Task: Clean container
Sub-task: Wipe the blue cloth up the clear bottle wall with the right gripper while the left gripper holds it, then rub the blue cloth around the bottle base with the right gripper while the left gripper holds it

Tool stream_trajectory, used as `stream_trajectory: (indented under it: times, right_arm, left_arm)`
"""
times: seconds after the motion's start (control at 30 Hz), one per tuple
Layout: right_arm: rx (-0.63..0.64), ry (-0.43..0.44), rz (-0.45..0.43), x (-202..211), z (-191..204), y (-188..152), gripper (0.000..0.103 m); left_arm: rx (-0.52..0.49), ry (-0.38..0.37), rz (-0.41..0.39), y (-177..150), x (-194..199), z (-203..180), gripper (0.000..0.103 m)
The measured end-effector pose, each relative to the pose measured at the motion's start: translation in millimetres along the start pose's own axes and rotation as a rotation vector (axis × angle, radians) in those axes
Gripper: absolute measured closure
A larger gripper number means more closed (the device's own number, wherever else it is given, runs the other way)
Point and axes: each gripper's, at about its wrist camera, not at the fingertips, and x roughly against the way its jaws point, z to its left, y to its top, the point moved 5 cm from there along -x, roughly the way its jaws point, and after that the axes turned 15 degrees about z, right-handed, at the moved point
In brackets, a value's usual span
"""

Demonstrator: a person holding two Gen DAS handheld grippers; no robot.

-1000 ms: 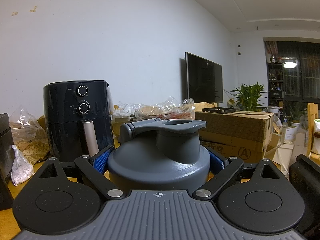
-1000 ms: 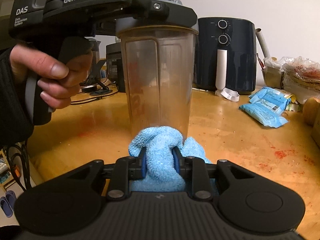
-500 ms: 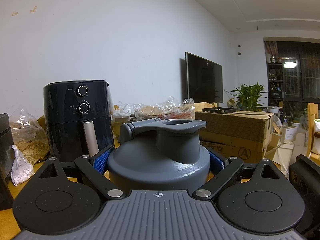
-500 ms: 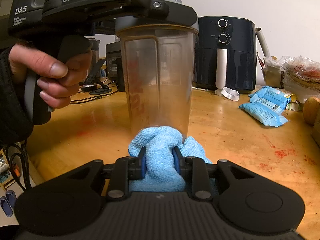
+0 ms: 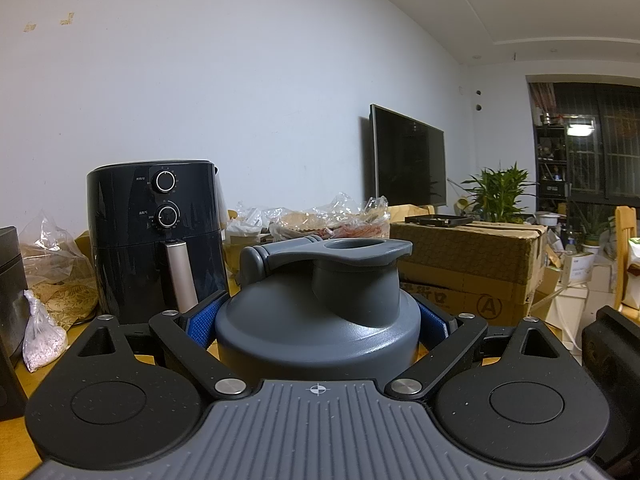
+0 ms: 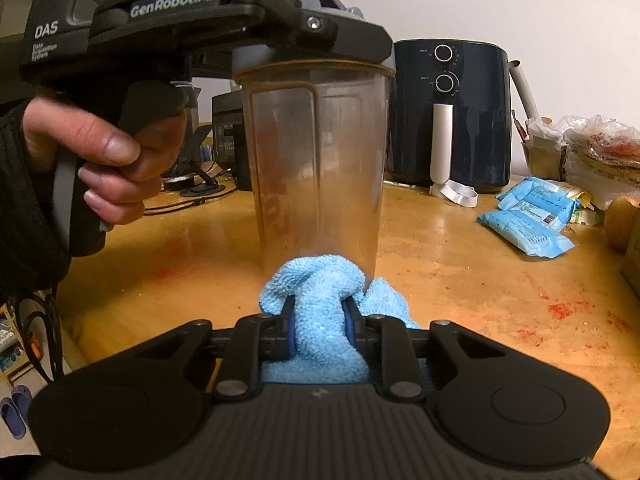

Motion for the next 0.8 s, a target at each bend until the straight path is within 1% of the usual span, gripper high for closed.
stream_trajectory:
  times: [0.27,0.53,0.6,0.63,0.73,0.8]
  right_arm:
    - [-0.007,0.001,-0.036,10,1,7,0.088]
    - [-0.006,-0.013,-0.117,31,2,24,0.088]
    - [-0.004,-0.020,-0.142,36,3,30,0.088]
    - [-0.002,-0.026,-0.155,39,3,32,0.088]
    - [-0.007,-0.033,-0.188,43,2,38,0.088]
    - [-0.007,-0.032,-0.198,44,1,41,0.088]
  left_arm:
    - [0.003,-0.001,0.005,-1,0,0,0.008]
    - [-0.008,0.013,0.038,-6,-7,-1,0.008]
    - [-0.005,0.014,0.063,-10,-11,-1,0.011]
    - [0.004,0.004,0.087,-13,-15,-1,0.020]
    - [0.043,0.004,0.057,-20,-14,2,0.020]
    - [0.055,0.006,0.055,-20,-13,2,0.020]
